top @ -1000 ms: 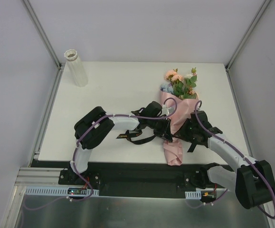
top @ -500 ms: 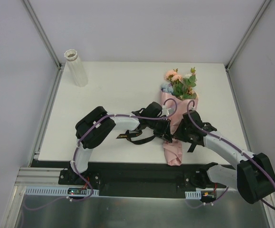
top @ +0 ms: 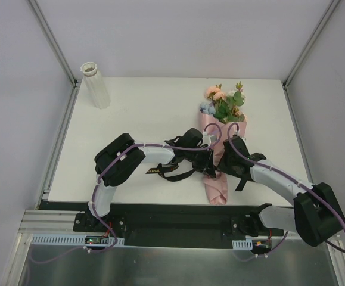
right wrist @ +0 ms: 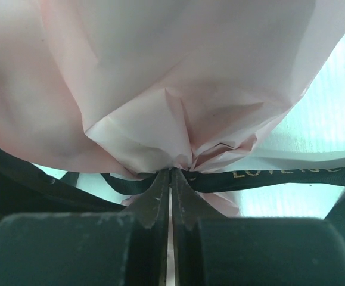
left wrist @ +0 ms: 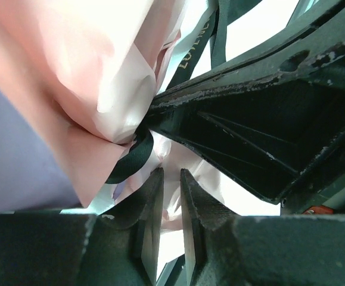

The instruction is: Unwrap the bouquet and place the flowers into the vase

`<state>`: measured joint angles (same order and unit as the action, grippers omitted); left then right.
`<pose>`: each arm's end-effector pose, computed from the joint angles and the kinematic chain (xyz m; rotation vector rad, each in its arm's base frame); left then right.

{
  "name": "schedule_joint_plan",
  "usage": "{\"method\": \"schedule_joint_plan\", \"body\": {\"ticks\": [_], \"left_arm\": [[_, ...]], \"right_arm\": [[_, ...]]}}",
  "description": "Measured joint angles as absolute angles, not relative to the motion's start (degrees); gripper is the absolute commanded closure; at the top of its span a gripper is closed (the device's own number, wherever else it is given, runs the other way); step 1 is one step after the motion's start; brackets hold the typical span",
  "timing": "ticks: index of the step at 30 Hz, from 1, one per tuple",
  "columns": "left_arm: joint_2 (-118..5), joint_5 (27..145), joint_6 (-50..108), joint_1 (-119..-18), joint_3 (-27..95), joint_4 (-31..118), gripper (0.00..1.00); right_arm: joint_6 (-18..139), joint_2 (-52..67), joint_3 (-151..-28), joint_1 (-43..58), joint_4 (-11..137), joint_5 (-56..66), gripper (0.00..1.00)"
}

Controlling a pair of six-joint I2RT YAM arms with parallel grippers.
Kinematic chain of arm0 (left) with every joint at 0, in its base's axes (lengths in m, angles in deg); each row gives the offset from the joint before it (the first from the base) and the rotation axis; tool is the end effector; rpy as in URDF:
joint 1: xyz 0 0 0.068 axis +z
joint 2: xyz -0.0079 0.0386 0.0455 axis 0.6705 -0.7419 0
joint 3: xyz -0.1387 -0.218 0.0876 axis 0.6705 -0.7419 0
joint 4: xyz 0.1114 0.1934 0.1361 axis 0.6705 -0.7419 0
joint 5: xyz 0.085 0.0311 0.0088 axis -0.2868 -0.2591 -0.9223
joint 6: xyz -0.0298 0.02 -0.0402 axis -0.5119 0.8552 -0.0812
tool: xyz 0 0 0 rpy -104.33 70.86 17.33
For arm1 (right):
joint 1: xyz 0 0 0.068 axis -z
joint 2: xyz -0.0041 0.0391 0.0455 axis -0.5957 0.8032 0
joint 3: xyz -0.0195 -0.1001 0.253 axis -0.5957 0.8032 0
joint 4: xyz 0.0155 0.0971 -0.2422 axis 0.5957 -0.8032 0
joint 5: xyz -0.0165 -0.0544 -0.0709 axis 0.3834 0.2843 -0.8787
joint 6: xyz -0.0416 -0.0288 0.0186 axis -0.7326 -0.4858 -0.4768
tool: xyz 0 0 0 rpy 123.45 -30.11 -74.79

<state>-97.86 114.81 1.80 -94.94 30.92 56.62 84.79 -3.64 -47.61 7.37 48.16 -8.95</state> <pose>0.2459 -0.3597 0.1504 0.7326 2.3738 -1.5203 0.2018 0.1082 0.1782 0.0873 2.4972 0.3116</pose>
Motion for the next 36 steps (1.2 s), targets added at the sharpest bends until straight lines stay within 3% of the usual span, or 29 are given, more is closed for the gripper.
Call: {"method": "schedule_joint_plan", "body": {"ticks": [14,23,30,36], "left_arm": [[-97.86,114.59,1.19,-94.88,29.24,57.71,0.84],[-97.45,113.58,0.92,-94.88,28.32,57.6,0.83],[-97.05,112.12,0.9,-94.9,28.34,56.4,0.84],[-96.77,111.68,0.94,-94.92,28.34,55.77,0.84]], "right_arm": [[80.94,-15.75,-48.14,7.28,47.55,-10.68,0.98],[74.71,-12.49,-51.13,6.76,41.67,-6.74,0.76],[70.58,-9.82,-51.13,5.73,40.23,-5.35,0.82],[76.37,-8.34,-50.81,5.71,41.83,-4.8,0.85]]}}
